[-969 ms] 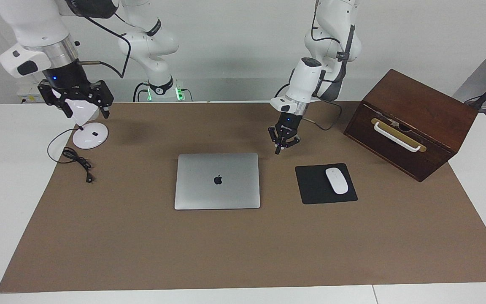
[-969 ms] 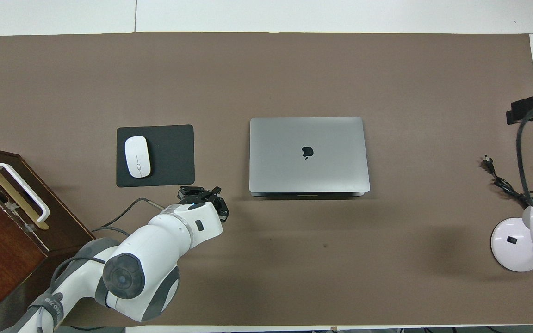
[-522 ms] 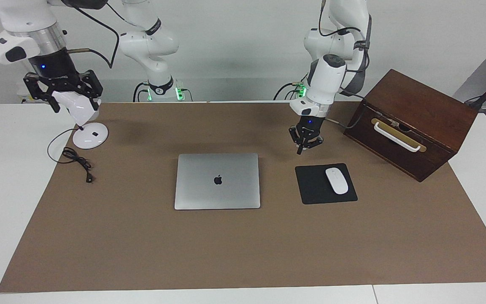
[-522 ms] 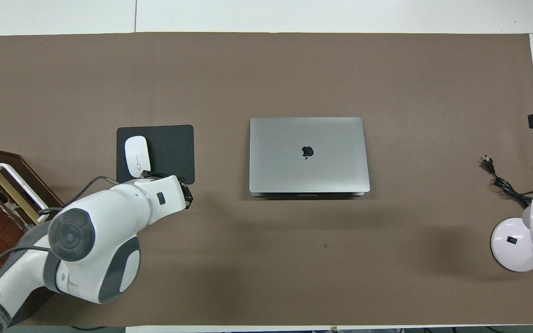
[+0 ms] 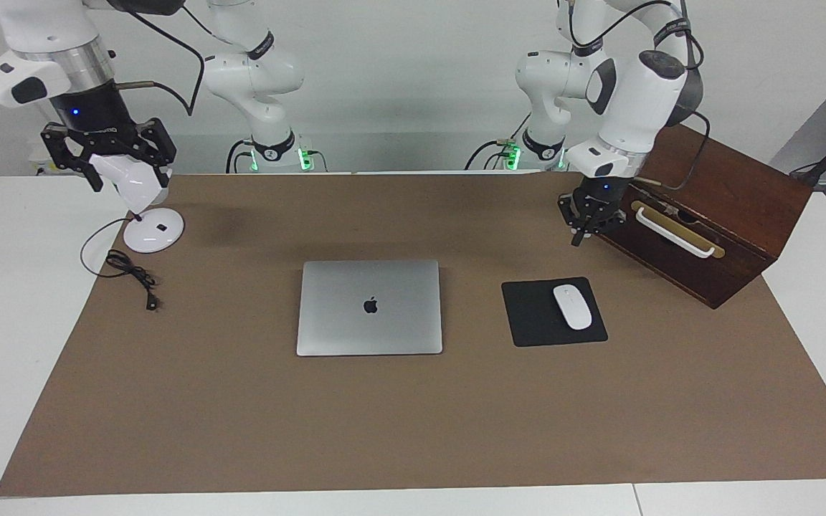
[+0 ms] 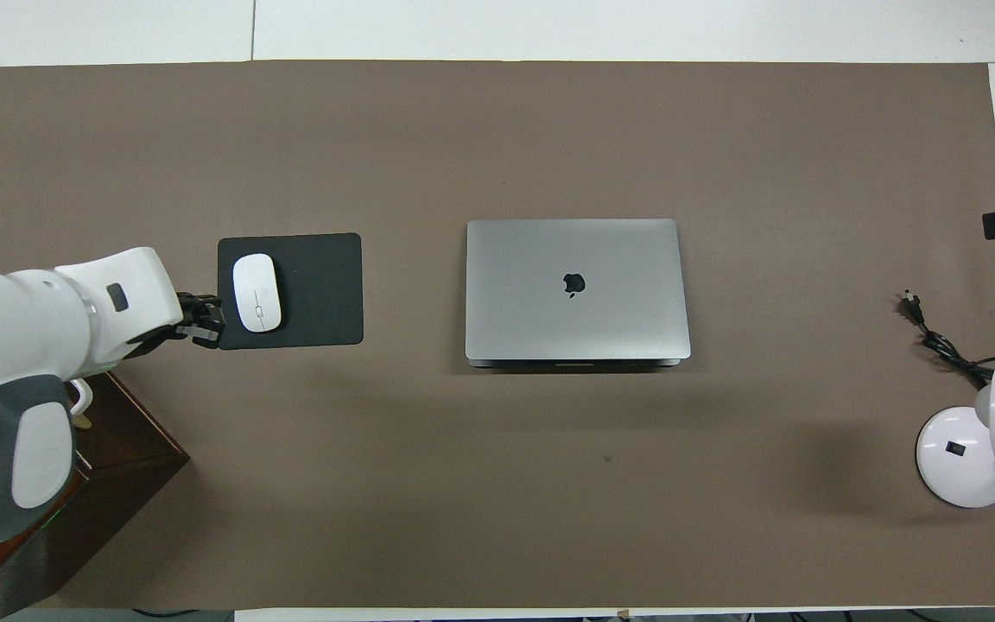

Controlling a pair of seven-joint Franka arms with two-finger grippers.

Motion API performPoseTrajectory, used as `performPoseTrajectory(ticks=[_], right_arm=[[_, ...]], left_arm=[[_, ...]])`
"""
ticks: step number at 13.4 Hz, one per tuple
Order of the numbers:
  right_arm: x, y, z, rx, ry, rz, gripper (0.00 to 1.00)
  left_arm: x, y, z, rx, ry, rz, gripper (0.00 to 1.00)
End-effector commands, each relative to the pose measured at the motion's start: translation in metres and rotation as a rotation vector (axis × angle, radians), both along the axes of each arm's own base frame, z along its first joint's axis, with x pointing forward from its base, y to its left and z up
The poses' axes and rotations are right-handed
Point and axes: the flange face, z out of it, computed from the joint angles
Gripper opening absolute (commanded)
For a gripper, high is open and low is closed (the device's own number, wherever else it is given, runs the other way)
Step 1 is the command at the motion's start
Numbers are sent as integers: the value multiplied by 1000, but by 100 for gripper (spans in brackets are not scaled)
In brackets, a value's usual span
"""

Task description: Close laptop with both arms

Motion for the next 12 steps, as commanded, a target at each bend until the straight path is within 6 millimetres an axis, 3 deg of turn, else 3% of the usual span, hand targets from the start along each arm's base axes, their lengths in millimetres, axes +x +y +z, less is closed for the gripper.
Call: performPoseTrajectory(ticks=[1,2,3,4,6,9,12], right_arm=[[-14,-6,1,3,15,-27,100],[-16,-7,3,4,15,-29,100],[-15,-7,3,4,15,-31,100],[-15,-8,4,2,10,-31,100],[-14,-6,4,6,8,-56,100],[-15,1,6,39,5,-125,100],[-15,8,6,40,11,-124,100]], left_arm=[[10,28,39,1,20,77,27],[14,39,50,10,16,100,39],[15,43,62,39,8,142,63],[14,45,69,44,22,218,100],[15,49,84,23,18,321,100],[19,72,99,16,-4,375,100],[18,96,135,18,12,426,100]])
